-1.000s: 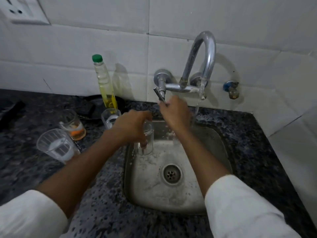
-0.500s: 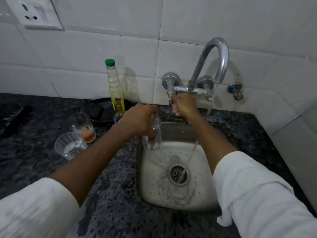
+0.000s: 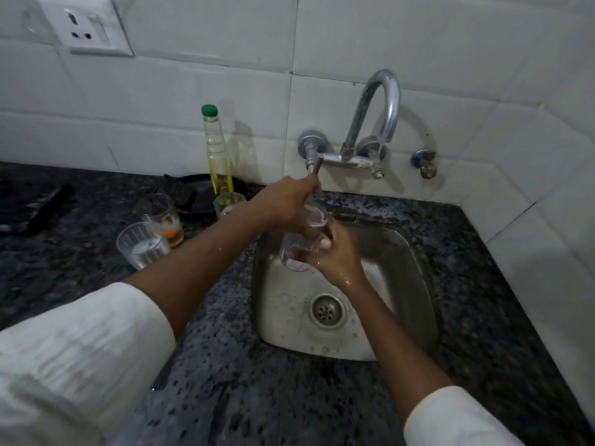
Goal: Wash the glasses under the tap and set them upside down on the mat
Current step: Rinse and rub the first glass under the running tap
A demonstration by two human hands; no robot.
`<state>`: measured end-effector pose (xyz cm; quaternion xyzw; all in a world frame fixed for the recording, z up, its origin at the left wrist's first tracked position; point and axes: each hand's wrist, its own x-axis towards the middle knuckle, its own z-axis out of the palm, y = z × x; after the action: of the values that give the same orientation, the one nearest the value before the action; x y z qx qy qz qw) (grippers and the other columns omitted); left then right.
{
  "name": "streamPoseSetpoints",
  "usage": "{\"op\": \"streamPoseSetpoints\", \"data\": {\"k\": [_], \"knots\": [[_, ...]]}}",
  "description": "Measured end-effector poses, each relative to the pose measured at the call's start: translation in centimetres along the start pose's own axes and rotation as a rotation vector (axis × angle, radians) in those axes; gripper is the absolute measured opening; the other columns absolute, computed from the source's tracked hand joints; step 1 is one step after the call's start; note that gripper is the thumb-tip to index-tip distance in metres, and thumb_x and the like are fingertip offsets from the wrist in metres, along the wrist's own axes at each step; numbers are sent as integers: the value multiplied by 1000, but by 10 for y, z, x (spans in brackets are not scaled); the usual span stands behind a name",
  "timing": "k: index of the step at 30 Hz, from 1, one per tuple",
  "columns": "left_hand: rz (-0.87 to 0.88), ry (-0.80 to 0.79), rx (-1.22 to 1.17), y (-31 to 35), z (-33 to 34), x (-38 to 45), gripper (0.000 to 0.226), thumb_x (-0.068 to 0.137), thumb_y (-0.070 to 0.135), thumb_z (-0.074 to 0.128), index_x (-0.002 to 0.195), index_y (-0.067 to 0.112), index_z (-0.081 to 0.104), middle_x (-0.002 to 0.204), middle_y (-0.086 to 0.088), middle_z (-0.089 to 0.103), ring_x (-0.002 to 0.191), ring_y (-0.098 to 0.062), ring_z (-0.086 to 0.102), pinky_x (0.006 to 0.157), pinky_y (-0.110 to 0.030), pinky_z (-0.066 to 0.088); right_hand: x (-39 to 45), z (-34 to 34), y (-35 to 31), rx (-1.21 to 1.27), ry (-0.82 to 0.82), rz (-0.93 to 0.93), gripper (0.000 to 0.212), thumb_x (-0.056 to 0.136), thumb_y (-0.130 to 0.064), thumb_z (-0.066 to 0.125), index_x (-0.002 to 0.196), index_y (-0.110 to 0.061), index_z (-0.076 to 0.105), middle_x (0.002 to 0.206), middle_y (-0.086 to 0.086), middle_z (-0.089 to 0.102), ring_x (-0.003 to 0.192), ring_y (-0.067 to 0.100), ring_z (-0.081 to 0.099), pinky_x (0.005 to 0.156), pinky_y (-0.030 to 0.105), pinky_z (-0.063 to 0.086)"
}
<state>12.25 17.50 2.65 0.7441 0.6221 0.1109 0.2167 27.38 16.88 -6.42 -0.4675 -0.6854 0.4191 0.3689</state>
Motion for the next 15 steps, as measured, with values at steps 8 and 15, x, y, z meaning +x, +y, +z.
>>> {"op": "streamPoseSetpoints", "data": {"k": [8,15], "knots": [[-117,-45,-536,13,0,-56,41,98,35,57,136,22,51,117,5,63,103,-16,64,75,-30,53,-33,-23,-9,-178,113,46,59,45,-16,89,98,-23,63,91,-4,70,82,15,67,70,30,55],[-224,138,-747,-10,11,-105,27,98,28,60,123,21,62,121,-7,69,102,-19,64,93,-46,53,-40,-37,-35,-210,37,37,61,44,-13,90,101,-19,67,94,-2,70,88,18,66,74,30,54]]}}
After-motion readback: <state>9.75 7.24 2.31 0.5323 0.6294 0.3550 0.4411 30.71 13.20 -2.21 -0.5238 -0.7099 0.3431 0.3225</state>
